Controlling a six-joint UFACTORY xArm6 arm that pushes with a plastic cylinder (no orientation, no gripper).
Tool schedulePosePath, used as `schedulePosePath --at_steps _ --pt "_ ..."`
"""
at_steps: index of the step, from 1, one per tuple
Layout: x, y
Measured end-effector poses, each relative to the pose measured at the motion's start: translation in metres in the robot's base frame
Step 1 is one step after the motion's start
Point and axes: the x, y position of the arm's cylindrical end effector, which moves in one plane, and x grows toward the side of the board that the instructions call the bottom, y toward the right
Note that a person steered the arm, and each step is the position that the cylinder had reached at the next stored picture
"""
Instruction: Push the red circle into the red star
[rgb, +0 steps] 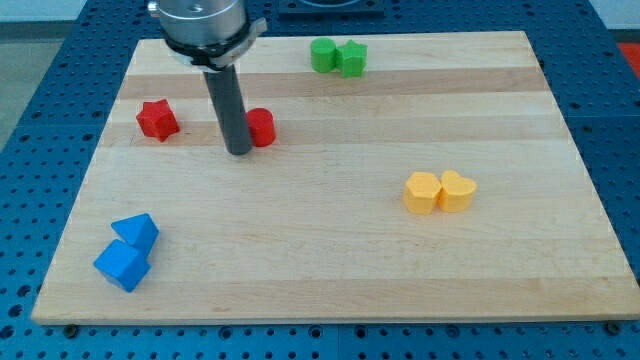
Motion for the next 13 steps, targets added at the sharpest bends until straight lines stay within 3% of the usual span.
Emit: schedulePosePath --at_steps 1,2,3,4,6,11,12,13 --pt "0.054 0.075" --pt "0.046 0.105" --pt "-0.008 0.098" --pt "-0.017 0.093" --pt "-0.020 0.077" --pt "-0.025 -0.038" --pt "-0.024 0.017" --pt "-0.062 0.005"
